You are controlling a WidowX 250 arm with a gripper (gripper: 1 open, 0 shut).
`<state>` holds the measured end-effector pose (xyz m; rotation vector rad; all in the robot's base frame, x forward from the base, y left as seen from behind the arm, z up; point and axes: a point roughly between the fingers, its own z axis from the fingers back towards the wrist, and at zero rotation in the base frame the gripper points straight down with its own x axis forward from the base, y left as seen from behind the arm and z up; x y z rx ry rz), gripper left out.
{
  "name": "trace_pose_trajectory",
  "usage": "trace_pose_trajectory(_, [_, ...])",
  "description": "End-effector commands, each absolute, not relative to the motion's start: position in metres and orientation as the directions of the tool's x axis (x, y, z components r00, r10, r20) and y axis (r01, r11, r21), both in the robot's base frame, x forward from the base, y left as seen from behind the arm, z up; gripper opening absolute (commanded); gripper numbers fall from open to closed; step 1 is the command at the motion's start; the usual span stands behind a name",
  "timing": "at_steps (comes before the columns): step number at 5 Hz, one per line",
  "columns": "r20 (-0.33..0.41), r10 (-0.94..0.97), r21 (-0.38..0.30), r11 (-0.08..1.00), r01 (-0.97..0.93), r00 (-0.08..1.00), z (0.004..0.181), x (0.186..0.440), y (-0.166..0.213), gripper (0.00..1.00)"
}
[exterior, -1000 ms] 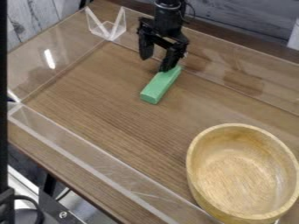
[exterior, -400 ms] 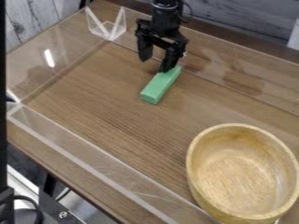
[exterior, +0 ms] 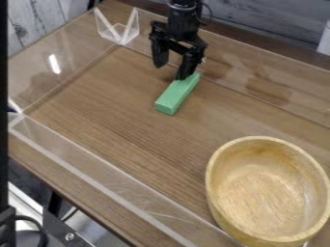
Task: Put the green block in the brown bowl
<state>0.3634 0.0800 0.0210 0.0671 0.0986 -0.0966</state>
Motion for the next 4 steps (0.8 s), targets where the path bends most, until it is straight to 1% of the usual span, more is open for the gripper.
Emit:
trace_pose_trajectory(1, [-0.178, -0.084, 0.063, 0.993, 0.097, 0.98, -0.002, 0.354, 0.079, 1.0])
trace_pose_trajectory(3, [-0.225, -0.046, 0.038, 0.998, 0.056, 0.973, -0.004, 0.358, 0.072, 1.0])
trace_pose_trajectory(4, [-0.232, -0.066, 0.036, 0.996, 0.076, 0.971, -0.006, 0.358, 0.066, 1.0])
